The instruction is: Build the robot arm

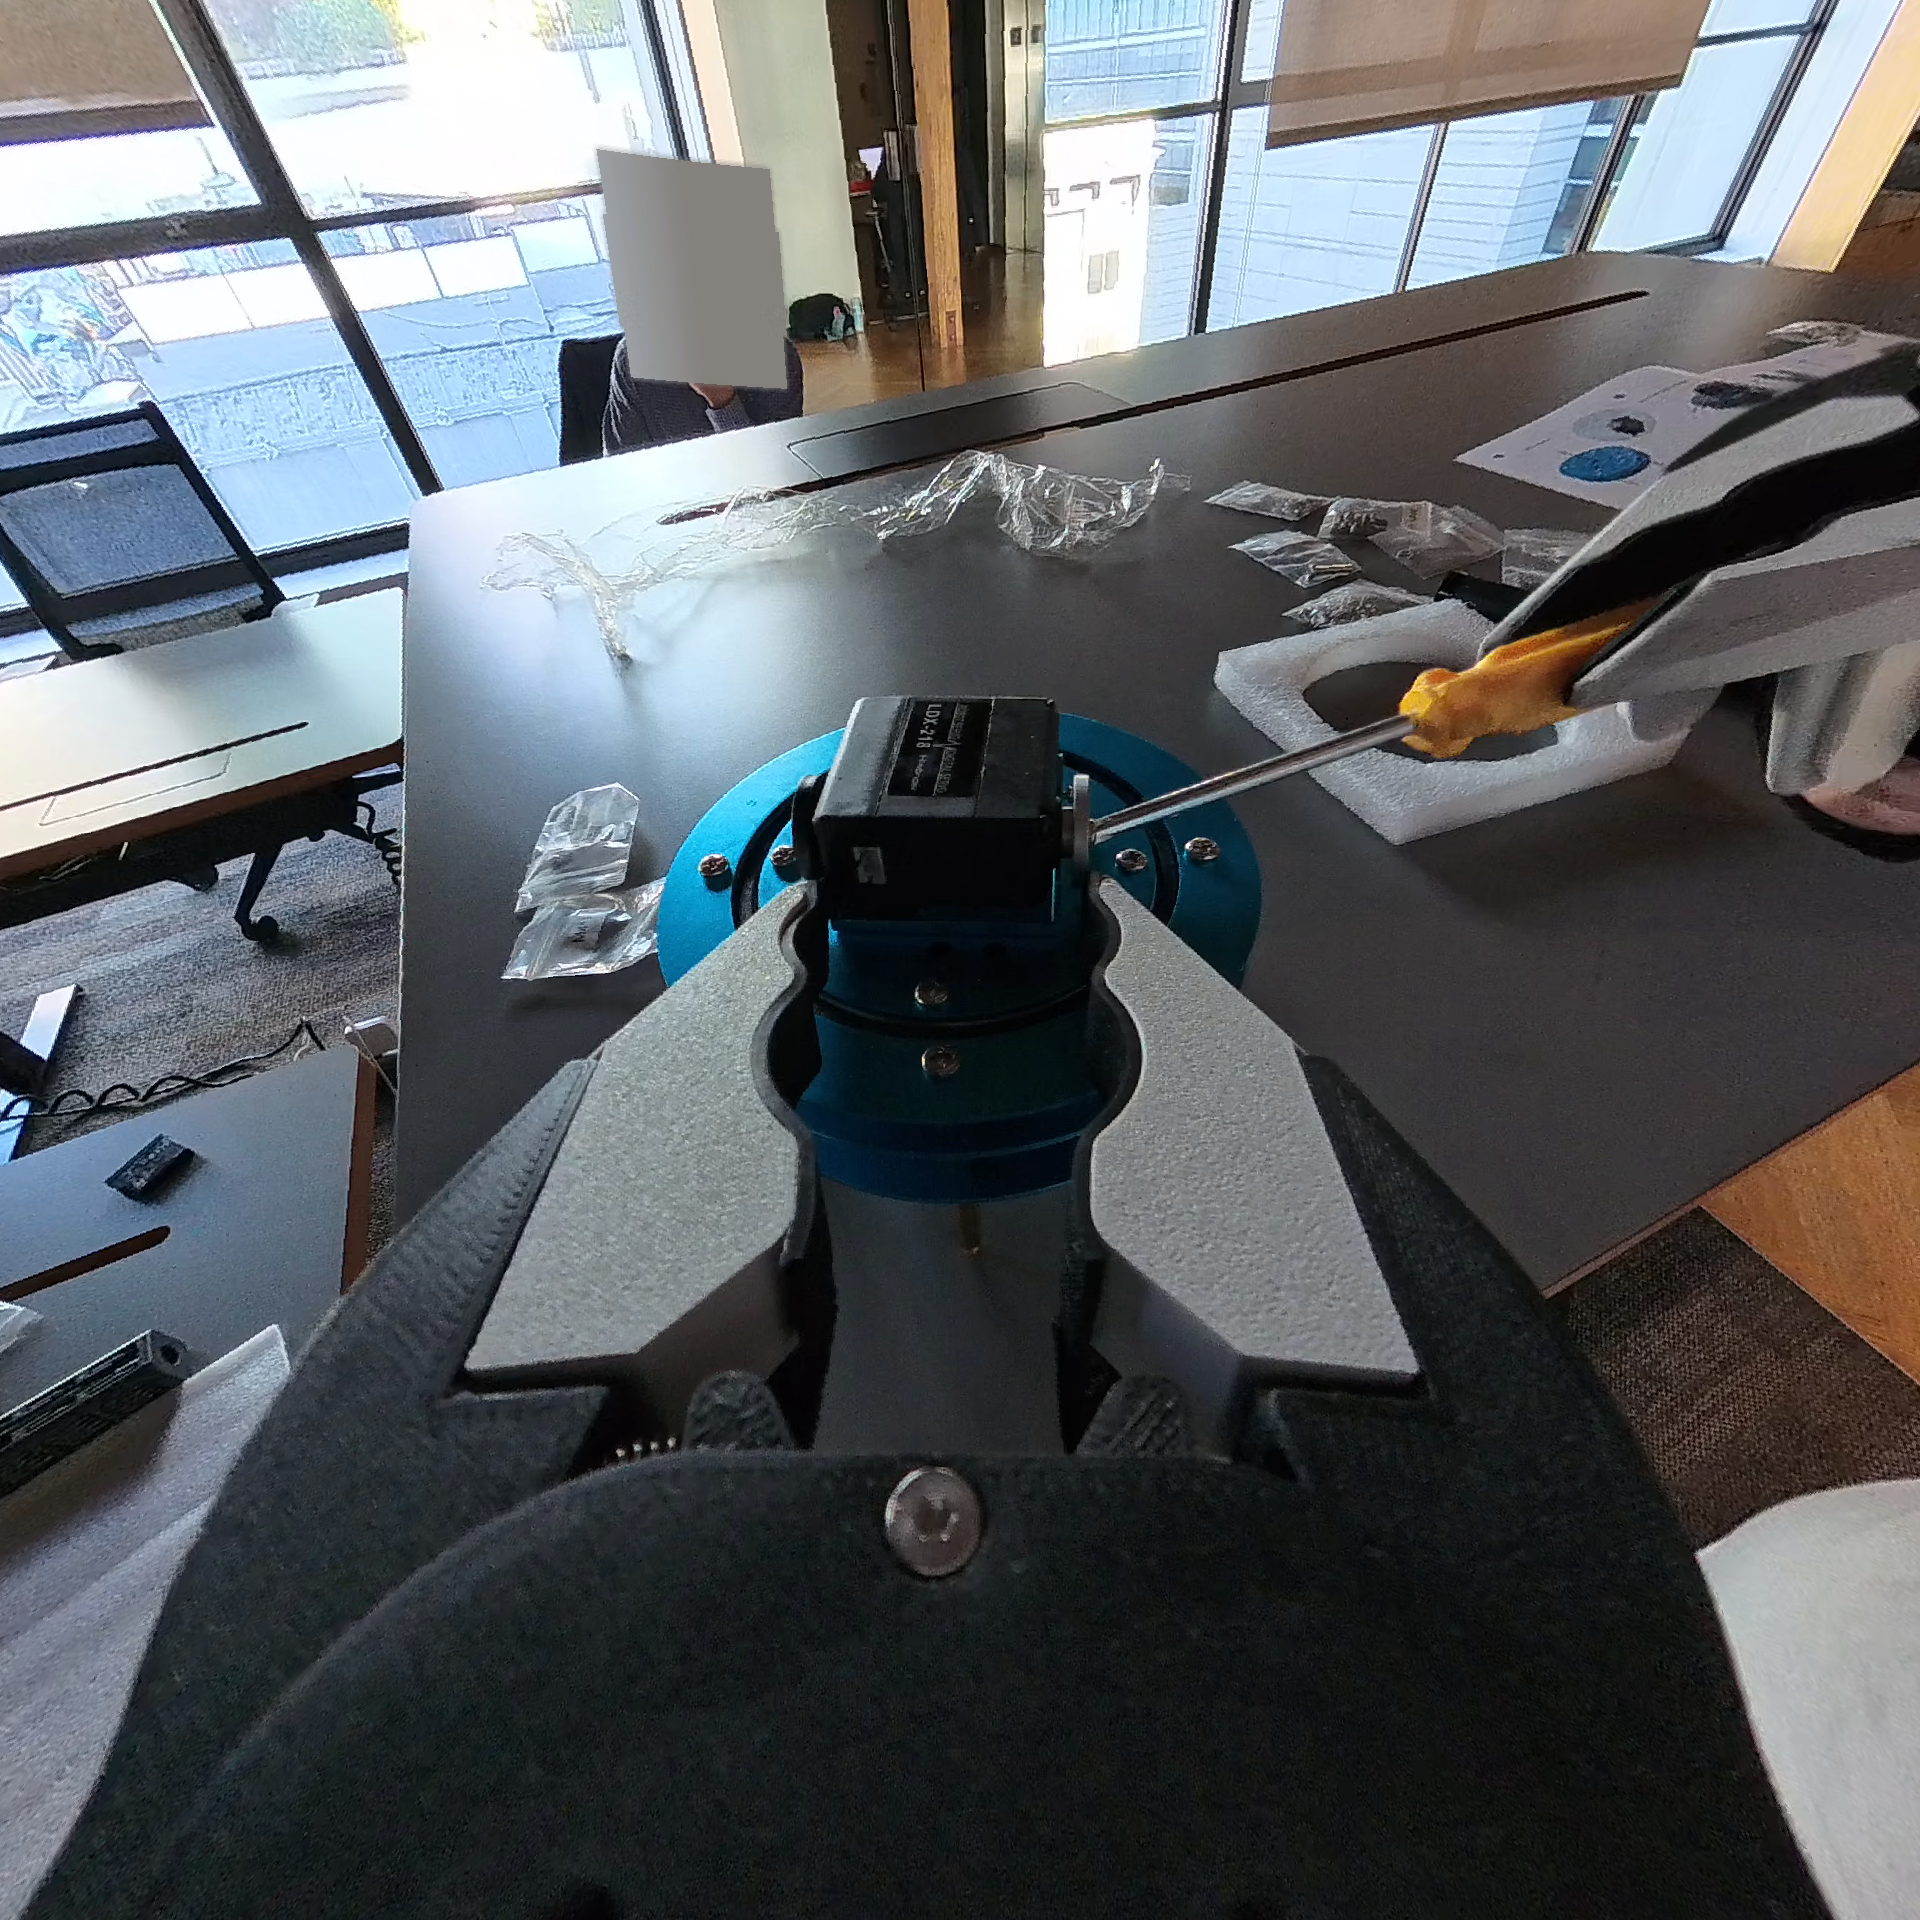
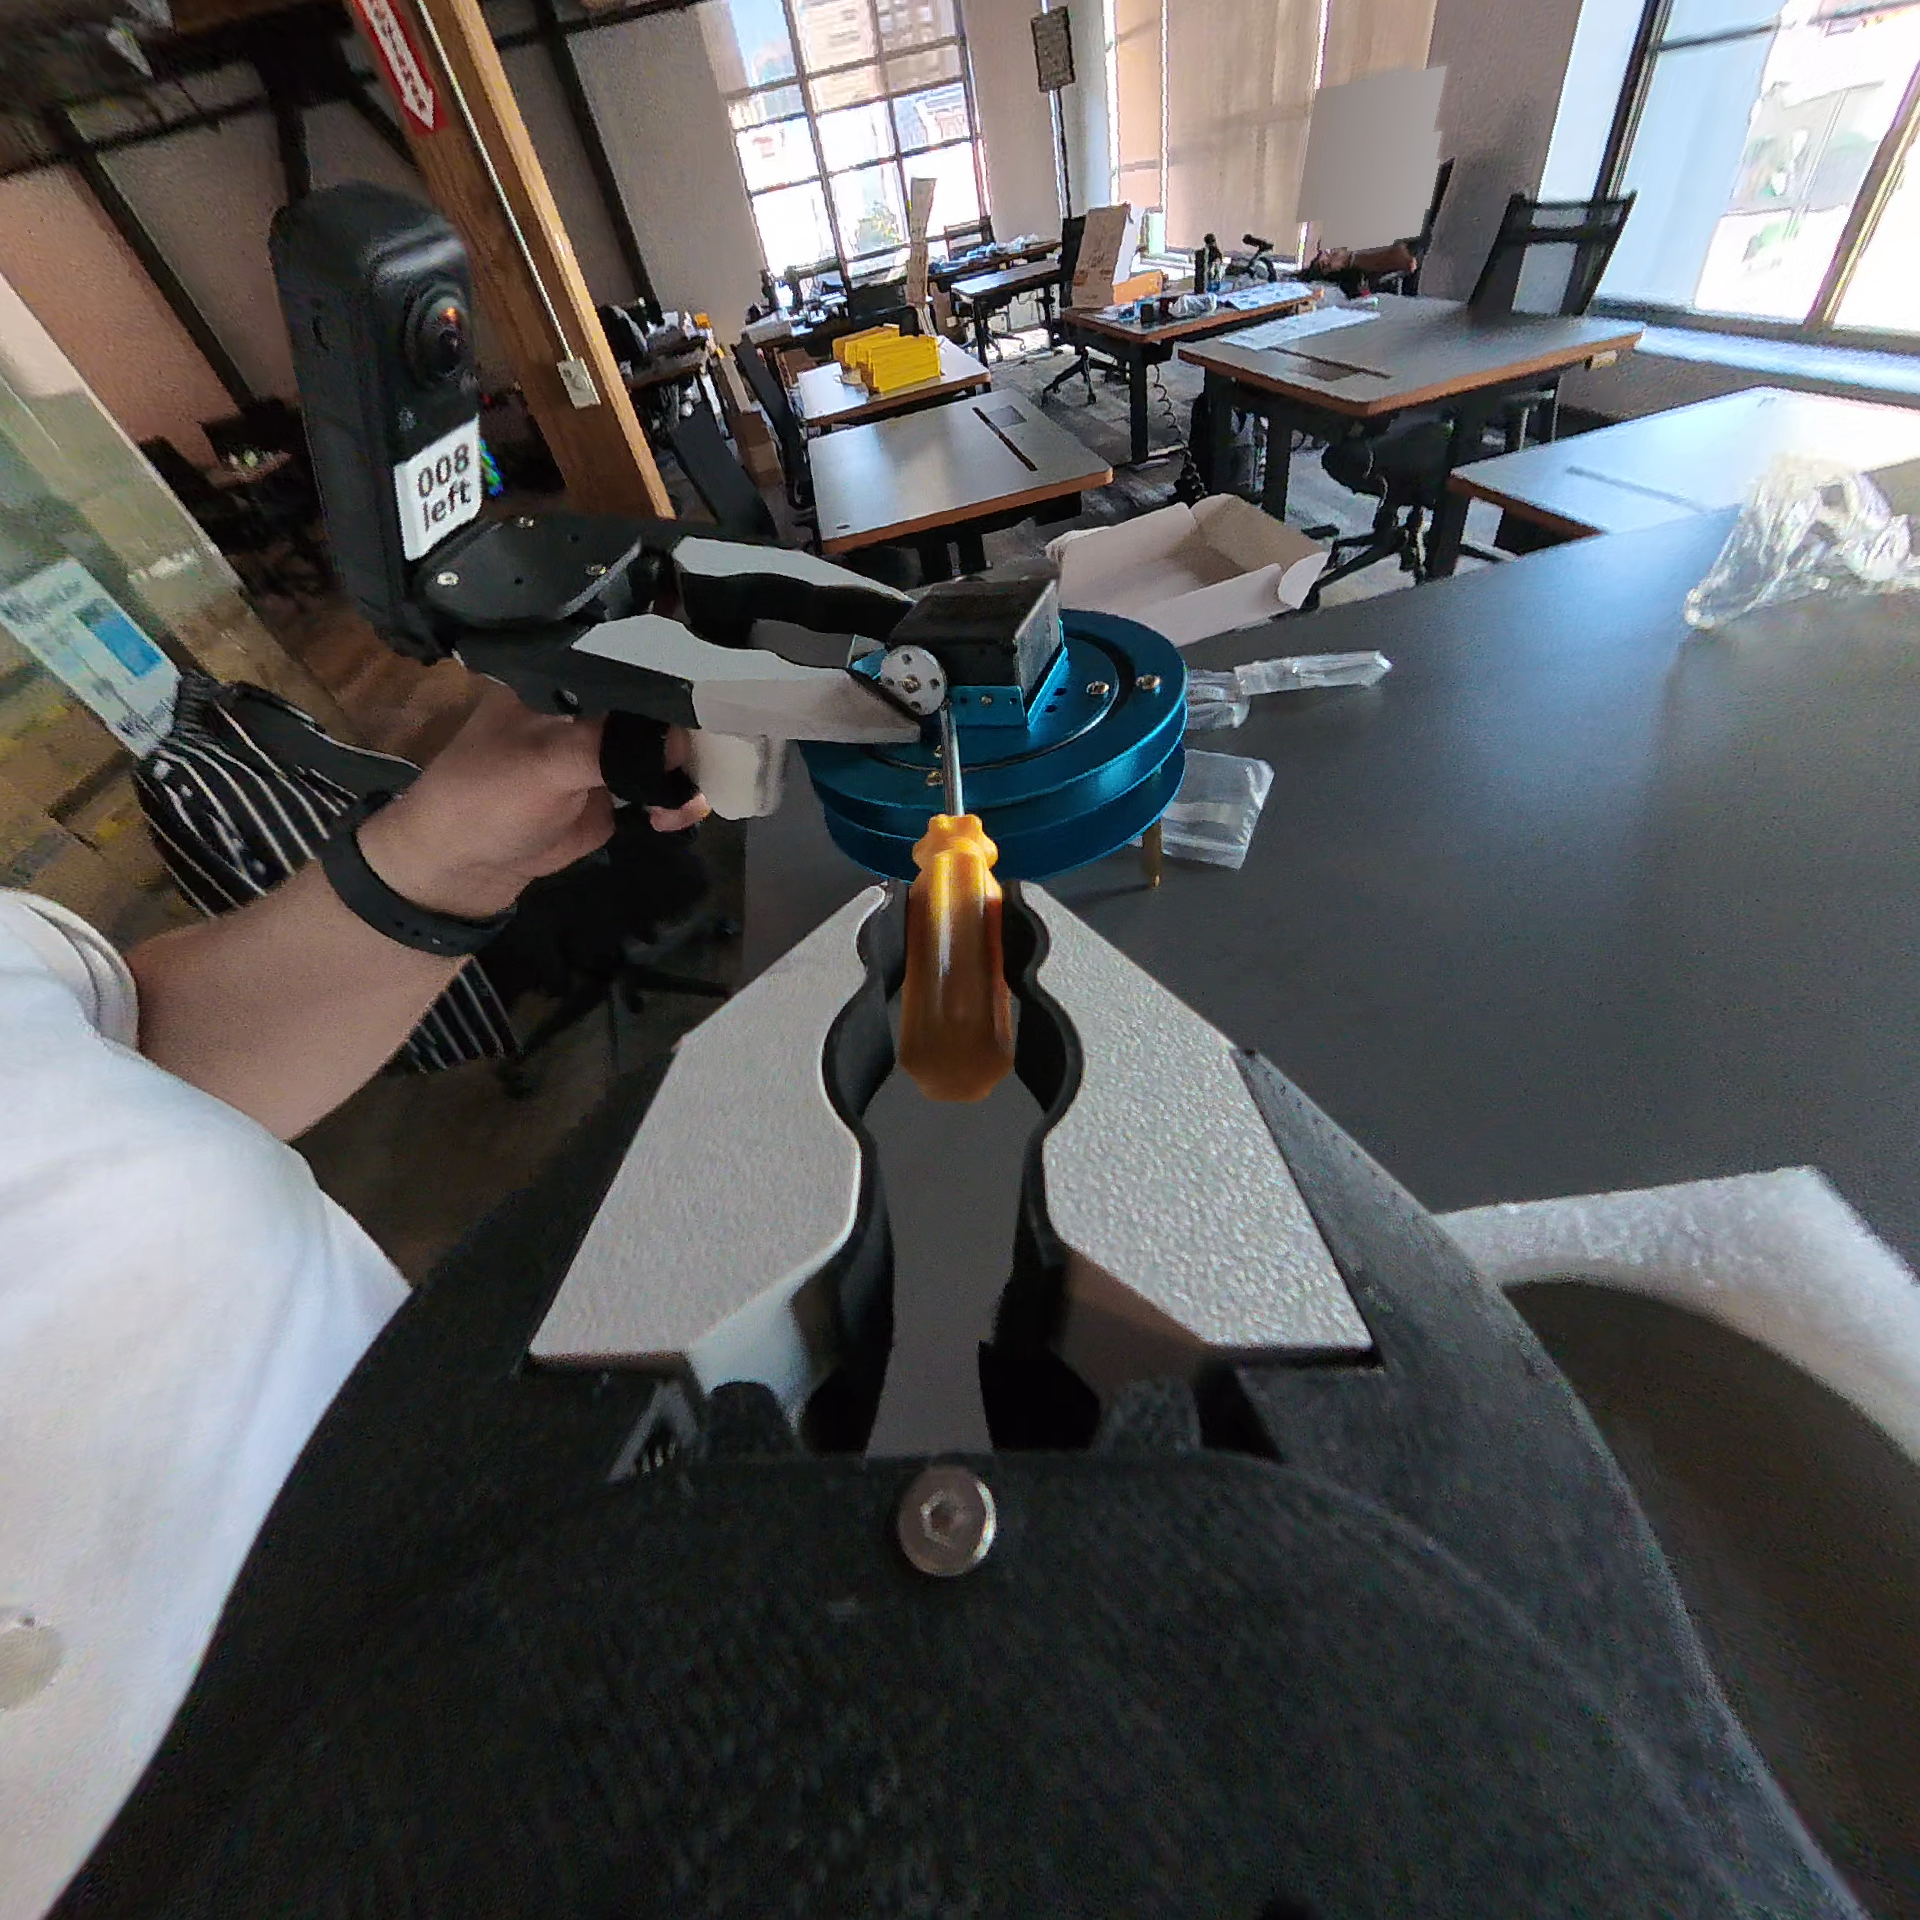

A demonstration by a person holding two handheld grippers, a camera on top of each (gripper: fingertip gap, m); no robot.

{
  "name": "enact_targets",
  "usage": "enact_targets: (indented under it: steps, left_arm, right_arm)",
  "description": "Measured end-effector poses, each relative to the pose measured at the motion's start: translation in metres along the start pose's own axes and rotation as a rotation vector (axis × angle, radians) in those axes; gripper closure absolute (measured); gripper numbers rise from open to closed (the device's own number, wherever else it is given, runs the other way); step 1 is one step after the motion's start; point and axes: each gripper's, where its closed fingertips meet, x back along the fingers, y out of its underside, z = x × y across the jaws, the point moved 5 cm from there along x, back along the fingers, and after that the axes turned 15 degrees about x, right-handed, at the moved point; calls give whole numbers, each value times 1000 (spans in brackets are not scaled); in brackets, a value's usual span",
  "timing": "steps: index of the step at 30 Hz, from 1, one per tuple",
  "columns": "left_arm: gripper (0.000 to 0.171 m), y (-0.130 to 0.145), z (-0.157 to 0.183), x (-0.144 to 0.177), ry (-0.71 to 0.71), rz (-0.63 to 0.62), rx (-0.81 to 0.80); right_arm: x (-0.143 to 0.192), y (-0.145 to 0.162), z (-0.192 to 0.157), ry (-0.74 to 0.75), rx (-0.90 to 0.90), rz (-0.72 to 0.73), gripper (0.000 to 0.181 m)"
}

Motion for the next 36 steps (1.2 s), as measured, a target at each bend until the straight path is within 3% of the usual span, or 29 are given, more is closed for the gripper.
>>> enact_targets:
  steps: [10, 27, 29, 33, 36]
  left_arm:
    - [124, 0, -1, 0, -12, 10, 5]
    - [124, 1, -1, 0, -28, 35, 6]
    - [115, 0, -4, 2, -54, 44, 1]
    - [98, -9, -3, 12, -116, 99, -125]
    - [103, -15, 16, 14, -78, 107, -322]
  right_arm:
    - [-4, 12, 9, -51, -363, 53, 168]
    - [-11, 18, 1, -26, -243, 13, 172]
    - [-13, 17, 1, -27, -236, 7, 172]
    - [-14, 16, 0, -28, -226, 1, 172]
    - [-15, 16, 0, -31, -232, 4, 172]
